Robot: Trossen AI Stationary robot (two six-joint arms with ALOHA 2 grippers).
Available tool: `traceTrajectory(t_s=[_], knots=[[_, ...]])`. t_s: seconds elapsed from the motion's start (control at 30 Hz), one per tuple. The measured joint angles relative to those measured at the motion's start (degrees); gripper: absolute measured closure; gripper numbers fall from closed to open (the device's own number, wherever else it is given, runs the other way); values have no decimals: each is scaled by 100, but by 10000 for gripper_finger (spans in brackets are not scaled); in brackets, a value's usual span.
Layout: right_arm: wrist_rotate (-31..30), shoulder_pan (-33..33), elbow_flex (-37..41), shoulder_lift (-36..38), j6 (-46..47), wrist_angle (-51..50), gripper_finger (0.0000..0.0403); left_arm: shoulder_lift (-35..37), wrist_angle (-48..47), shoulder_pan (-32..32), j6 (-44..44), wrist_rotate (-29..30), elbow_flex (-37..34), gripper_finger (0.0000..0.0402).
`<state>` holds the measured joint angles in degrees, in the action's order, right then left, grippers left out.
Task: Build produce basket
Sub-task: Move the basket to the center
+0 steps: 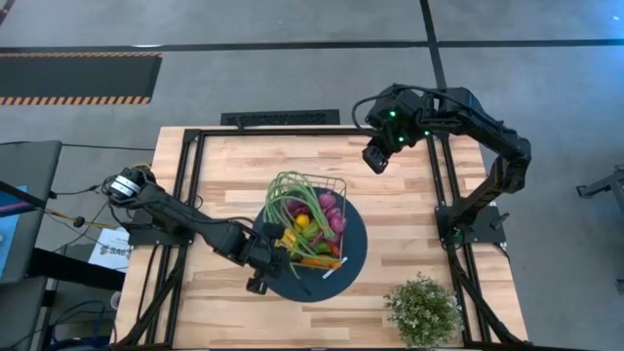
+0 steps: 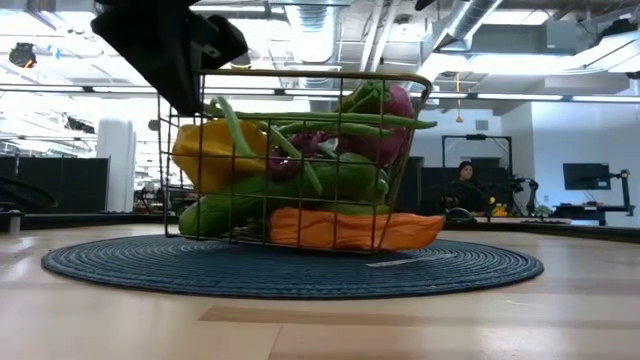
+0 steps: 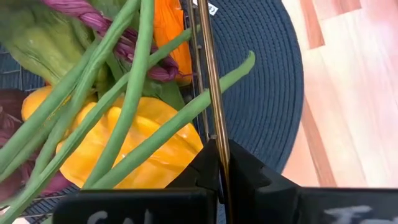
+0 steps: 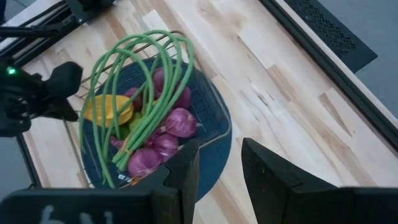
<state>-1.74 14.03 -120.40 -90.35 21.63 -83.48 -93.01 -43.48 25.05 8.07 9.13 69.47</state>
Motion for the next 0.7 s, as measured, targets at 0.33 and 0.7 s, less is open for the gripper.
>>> traceTrajectory(t_s=[0.33,0.7], knots=[[0,-171,0,0,0,0,262,0,96,-43,-238,94,-6,384],[-1,-169,0,0,-48,-2,262,0,93,-69,-124,149,8,284]])
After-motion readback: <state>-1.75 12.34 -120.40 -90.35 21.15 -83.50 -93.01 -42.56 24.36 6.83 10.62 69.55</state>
